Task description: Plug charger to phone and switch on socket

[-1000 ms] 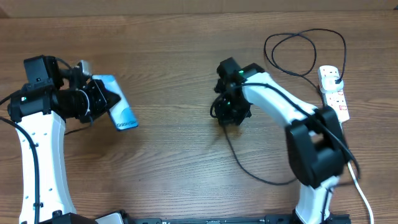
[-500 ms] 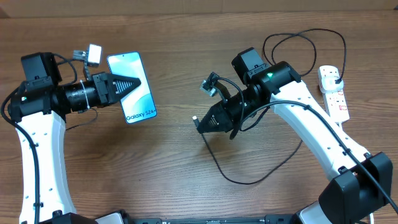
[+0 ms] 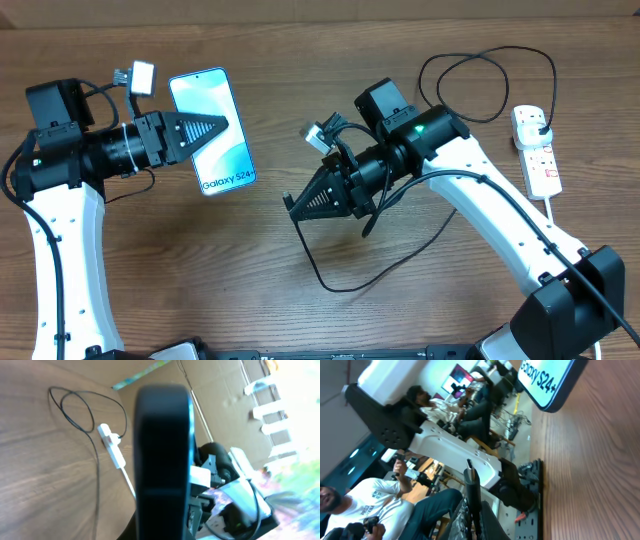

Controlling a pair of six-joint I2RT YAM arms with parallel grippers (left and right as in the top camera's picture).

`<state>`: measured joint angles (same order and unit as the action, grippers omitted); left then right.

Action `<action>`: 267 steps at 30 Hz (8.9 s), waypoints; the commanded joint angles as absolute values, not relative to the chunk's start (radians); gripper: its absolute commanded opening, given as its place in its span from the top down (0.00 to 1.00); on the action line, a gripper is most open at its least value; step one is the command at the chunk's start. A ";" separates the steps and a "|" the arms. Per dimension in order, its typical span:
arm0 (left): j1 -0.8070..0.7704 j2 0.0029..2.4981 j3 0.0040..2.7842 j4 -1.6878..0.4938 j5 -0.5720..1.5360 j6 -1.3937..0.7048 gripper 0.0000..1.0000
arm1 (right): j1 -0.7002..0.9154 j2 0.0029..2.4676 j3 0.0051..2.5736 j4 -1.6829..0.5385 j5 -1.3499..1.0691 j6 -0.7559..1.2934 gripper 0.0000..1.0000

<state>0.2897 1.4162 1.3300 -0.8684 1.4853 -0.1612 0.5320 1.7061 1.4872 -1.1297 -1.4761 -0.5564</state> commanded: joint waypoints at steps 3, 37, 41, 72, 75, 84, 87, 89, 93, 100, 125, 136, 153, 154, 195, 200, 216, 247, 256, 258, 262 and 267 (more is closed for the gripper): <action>0.287 1.388 1.344 -0.856 1.537 -0.325 0.96 | 0.538 1.685 1.496 -1.122 -1.569 -0.580 0.96; 0.118 1.389 1.344 -0.563 1.323 -0.765 0.96 | 0.557 1.685 1.496 -0.841 -1.520 -0.208 0.96; 0.095 1.389 1.344 -0.539 1.304 -0.798 0.96 | 0.557 1.685 1.496 -0.837 -1.519 -0.208 0.96; 0.077 1.389 1.344 -0.437 1.365 -0.724 0.96 | 0.553 1.685 1.496 -0.689 -1.377 0.038 0.96; 0.080 1.389 1.344 -0.427 1.358 -0.712 0.96 | 0.556 1.685 1.496 -0.690 -1.377 0.038 0.96; 0.082 1.391 1.344 -0.358 1.351 -0.719 0.96 | 0.556 1.685 1.496 -0.736 -1.377 0.030 0.96; 0.081 1.391 1.344 -0.363 1.354 -0.718 0.96 | 0.556 1.685 1.496 -0.730 -1.377 0.030 0.96; 0.082 1.391 1.344 -0.365 1.360 -0.718 0.96 | 0.556 1.685 1.496 -0.725 -1.377 0.030 0.96; 0.081 1.391 1.343 -0.376 1.362 -0.717 0.96 | 0.556 1.685 1.496 -0.714 -1.377 0.030 0.96; 0.081 1.391 1.343 -0.426 1.370 -0.659 0.96 | 0.554 1.685 1.496 -0.706 -1.377 0.030 0.96; 0.092 1.393 1.343 -0.403 1.320 -0.604 0.95 | 0.555 1.685 1.496 -0.721 -1.376 0.030 0.96; 0.091 1.393 1.343 -0.408 1.372 -0.629 0.96 | 0.555 1.685 1.496 -0.720 -1.354 0.030 0.96; 0.091 1.393 1.343 -0.415 1.379 -0.626 0.96 | 0.554 1.685 1.496 -0.704 -1.353 0.030 0.96; 0.091 1.393 1.343 -0.415 1.379 -0.624 0.96 | 0.554 1.685 1.496 -0.704 -1.353 0.030 0.96; 0.091 1.393 1.343 -0.651 1.330 -0.440 0.96 | 0.554 1.685 1.496 -0.292 -1.222 0.445 0.96; 0.091 1.393 1.343 -0.651 1.327 -0.440 0.96 | 0.545 1.685 1.496 -0.288 -1.205 0.449 0.96; 0.091 1.393 1.343 -0.649 1.290 -0.441 0.96 | 0.517 1.685 1.496 -0.604 -1.275 0.159 0.33; 0.091 1.393 1.343 -0.638 1.305 -0.480 0.96 | 0.610 1.685 1.496 -0.778 -1.153 -0.023 0.65; 0.091 1.393 1.343 -0.523 1.381 -0.566 0.96 | 0.605 1.685 1.496 -0.667 -1.159 0.109 0.84; 0.091 1.393 1.343 -0.517 1.380 -0.577 0.96 | 0.605 1.685 1.496 -0.666 -1.169 0.109 0.87; 0.091 1.393 1.343 -0.514 1.380 -0.576 0.96 | 0.605 1.685 1.496 -0.665 -1.172 0.109 0.96; 0.091 1.393 1.343 -0.515 1.382 -0.570 0.96 | 0.598 1.685 1.496 -0.635 -1.189 0.165 0.96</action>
<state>0.1066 1.4162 1.3270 -0.5091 1.3087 -0.5484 0.5961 1.6932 1.4929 -0.6701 -1.1820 0.1196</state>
